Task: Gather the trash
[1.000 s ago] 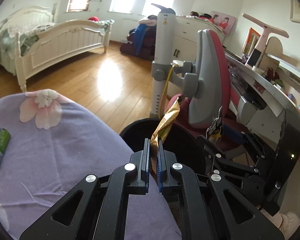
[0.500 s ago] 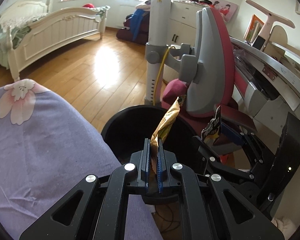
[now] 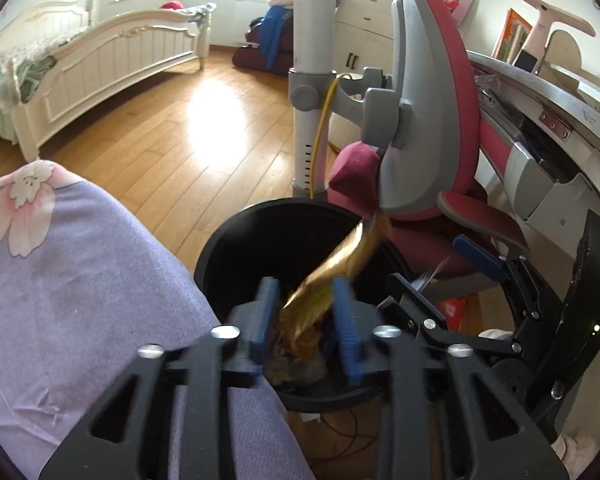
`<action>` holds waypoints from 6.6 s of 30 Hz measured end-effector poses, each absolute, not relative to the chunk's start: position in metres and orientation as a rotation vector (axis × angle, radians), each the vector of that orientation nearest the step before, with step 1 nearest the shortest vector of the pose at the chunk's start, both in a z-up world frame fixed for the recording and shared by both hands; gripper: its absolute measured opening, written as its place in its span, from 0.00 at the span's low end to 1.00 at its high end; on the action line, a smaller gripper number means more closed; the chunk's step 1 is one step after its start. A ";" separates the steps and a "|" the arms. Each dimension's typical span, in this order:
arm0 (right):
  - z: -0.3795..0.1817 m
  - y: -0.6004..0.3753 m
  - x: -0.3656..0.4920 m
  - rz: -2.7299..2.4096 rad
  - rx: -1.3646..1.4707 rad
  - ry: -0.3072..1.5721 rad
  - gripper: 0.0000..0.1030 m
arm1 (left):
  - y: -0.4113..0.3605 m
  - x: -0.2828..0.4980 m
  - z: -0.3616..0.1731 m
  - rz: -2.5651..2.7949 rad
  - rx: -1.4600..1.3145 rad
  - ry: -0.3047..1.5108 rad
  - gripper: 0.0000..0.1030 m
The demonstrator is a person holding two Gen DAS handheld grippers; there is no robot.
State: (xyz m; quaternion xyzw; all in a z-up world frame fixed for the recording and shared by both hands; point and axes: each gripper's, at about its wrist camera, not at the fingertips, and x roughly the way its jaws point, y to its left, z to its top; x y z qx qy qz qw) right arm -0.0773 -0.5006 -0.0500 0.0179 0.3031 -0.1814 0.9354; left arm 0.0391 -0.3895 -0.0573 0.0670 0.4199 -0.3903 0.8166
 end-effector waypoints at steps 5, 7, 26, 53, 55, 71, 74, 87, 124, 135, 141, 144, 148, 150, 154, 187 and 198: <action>-0.046 -0.495 -0.080 -0.356 0.039 0.621 0.79 | -0.373 0.038 -0.047 -0.819 0.119 0.862 0.57; -0.043 -0.489 -0.081 -0.343 0.039 0.614 0.79 | -0.364 0.038 -0.040 -0.812 0.107 0.843 0.57; 0.015 -0.371 -0.012 0.010 0.048 0.603 0.79 | -0.145 0.080 0.000 -0.488 -0.024 0.715 0.76; -0.011 -0.227 0.126 0.352 0.221 0.968 0.62 | -0.065 0.169 -0.060 -0.569 0.266 0.878 0.43; -0.015 -0.219 0.136 0.351 0.216 0.987 0.62 | -0.069 0.167 -0.065 -0.572 0.292 0.884 0.43; -0.012 -0.209 0.156 0.312 0.003 1.095 0.53 | -0.072 0.185 -0.066 -0.457 0.282 0.860 0.13; -0.012 -0.206 0.156 0.312 -0.001 1.095 0.53 | -0.075 0.192 -0.065 -0.445 0.248 0.870 0.13; -0.021 -0.208 0.136 0.342 0.003 0.963 0.29 | -0.053 0.173 -0.056 -0.424 0.102 0.851 0.03; -0.033 -0.458 -0.090 -0.289 -0.015 0.622 0.29 | -0.347 0.032 -0.034 -0.906 0.024 0.819 0.04; -0.062 -0.476 -0.095 -0.320 -0.015 0.688 0.30 | -0.394 0.029 -0.056 -0.940 0.076 0.874 0.04; -0.069 -0.490 -0.094 -0.337 0.010 0.707 0.30 | -0.406 0.028 -0.056 -0.958 0.097 0.876 0.04; -0.070 -0.496 -0.093 -0.358 0.015 0.713 0.32 | -0.412 0.025 -0.053 -0.966 0.126 0.858 0.09; -0.071 -0.498 -0.094 -0.374 0.017 0.734 0.55 | -0.410 0.018 -0.039 -0.950 0.145 0.770 0.69; -0.068 -0.495 -0.098 -0.383 0.023 0.722 0.65 | -0.404 0.017 -0.030 -0.957 0.120 0.739 0.70; -0.062 -0.480 -0.101 -0.341 0.025 0.720 0.66 | -0.385 0.015 -0.015 -0.905 0.100 0.688 0.86; 0.035 -0.232 -0.006 0.268 -0.003 0.347 0.95 | -0.010 0.022 0.007 0.107 -0.088 0.446 0.95; 0.023 -0.230 -0.005 0.238 -0.021 0.366 0.95 | -0.007 0.024 -0.014 0.127 -0.088 0.501 0.95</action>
